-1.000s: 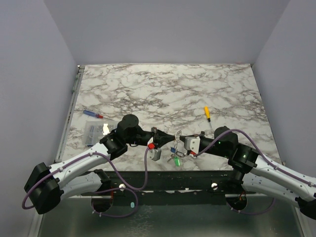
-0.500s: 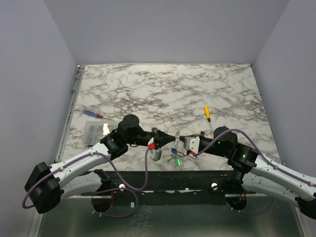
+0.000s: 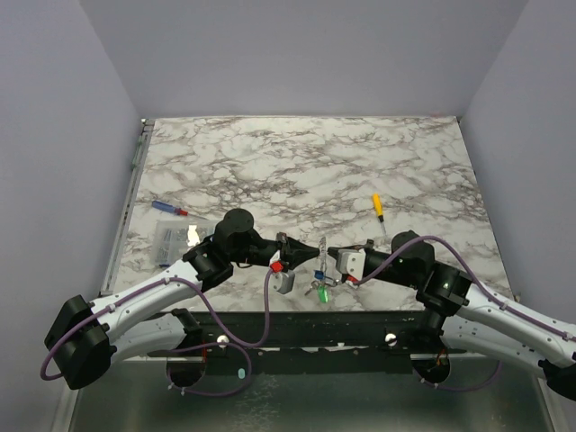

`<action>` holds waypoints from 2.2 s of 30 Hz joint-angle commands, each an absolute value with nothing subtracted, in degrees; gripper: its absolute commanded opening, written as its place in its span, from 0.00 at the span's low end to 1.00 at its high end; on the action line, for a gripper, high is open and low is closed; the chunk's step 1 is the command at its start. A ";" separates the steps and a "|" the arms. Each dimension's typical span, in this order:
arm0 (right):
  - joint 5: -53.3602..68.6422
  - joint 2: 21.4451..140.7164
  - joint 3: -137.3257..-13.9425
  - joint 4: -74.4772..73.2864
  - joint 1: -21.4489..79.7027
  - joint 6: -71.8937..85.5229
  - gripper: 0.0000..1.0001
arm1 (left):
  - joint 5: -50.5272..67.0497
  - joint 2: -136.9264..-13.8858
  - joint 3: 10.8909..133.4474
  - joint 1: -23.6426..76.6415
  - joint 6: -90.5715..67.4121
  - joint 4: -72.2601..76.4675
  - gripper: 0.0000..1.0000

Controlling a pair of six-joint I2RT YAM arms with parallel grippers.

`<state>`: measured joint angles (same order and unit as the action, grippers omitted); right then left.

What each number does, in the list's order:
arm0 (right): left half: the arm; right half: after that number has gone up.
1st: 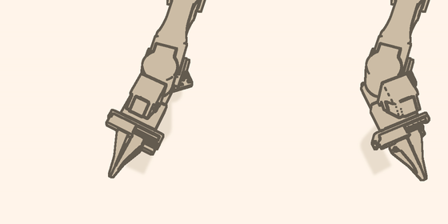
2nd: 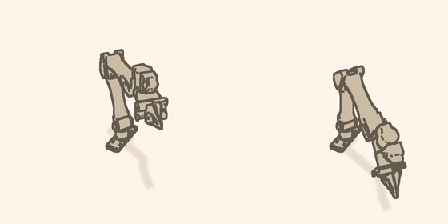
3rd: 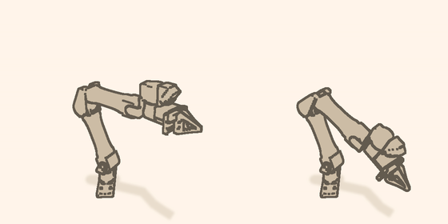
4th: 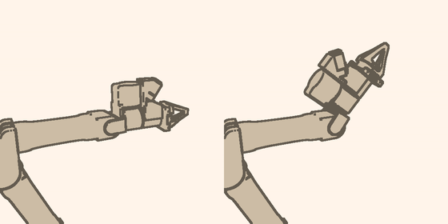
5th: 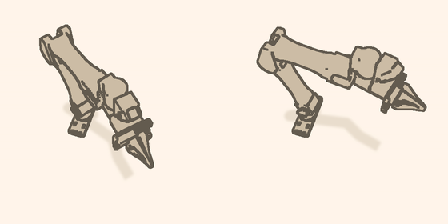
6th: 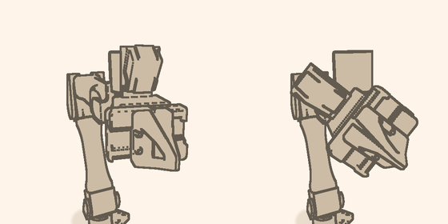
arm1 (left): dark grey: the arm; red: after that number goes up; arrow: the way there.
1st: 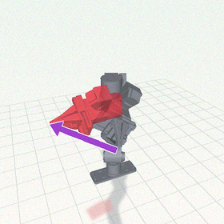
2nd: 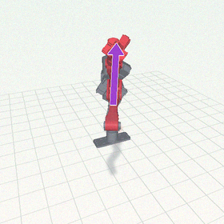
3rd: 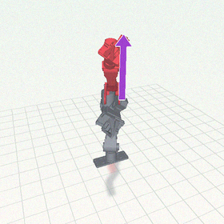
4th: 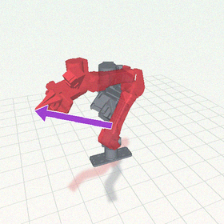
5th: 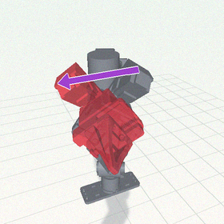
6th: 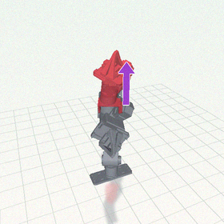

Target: Put the keys on the keyring

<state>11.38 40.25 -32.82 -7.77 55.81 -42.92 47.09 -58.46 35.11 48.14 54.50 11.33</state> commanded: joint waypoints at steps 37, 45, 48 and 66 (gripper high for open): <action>9.53 36.50 -32.51 -2.98 56.07 -40.95 0.01 | 44.69 -58.53 35.07 48.76 55.68 11.16 0.01; 9.66 36.30 -32.69 -2.99 56.07 -40.69 0.01 | 43.97 -58.42 34.94 48.72 55.65 11.19 0.07; 9.73 36.30 -32.77 -2.99 56.07 -40.63 0.01 | 43.73 -58.36 34.88 48.78 55.63 11.21 0.15; 9.94 35.78 -32.64 -2.17 56.07 -39.81 0.01 | 42.41 -57.51 34.18 48.72 51.44 16.76 0.29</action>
